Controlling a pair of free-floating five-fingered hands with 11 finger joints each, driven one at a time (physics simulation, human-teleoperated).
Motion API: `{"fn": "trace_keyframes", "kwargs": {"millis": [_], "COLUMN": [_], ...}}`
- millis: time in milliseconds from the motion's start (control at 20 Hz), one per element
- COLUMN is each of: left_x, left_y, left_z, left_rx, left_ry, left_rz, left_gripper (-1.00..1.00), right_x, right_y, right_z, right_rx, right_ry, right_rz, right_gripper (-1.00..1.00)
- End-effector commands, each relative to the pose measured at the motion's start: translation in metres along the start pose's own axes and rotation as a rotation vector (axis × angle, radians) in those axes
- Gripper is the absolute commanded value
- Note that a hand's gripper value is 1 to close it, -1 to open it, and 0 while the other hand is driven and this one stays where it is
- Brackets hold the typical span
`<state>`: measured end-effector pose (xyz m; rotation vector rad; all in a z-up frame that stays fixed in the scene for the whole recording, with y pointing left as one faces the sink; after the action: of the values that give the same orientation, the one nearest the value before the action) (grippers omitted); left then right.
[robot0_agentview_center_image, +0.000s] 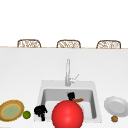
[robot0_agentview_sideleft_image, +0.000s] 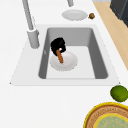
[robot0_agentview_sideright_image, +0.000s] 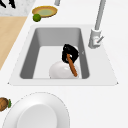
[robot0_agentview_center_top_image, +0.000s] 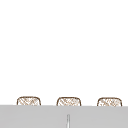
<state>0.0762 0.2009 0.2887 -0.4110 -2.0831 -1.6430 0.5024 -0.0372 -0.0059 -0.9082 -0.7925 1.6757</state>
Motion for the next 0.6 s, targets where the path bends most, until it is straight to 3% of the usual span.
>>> {"fn": "trace_keyframes", "kwargs": {"millis": [0,550], "left_x": [0.0,0.0], "left_y": [0.0,0.0], "left_z": [0.0,0.0], "left_rx": [0.0,0.0], "left_ry": [0.0,0.0], "left_rz": [0.0,0.0], "left_gripper": [0.0,0.0], "right_x": [-0.011,-0.037], "right_y": [-0.006,-0.022], "right_z": [0.018,0.066], "right_rx": [-0.037,-0.062], "right_ry": [-0.017,-0.061], "right_rz": [-0.092,-0.181], "right_gripper": [1.0,1.0]}}
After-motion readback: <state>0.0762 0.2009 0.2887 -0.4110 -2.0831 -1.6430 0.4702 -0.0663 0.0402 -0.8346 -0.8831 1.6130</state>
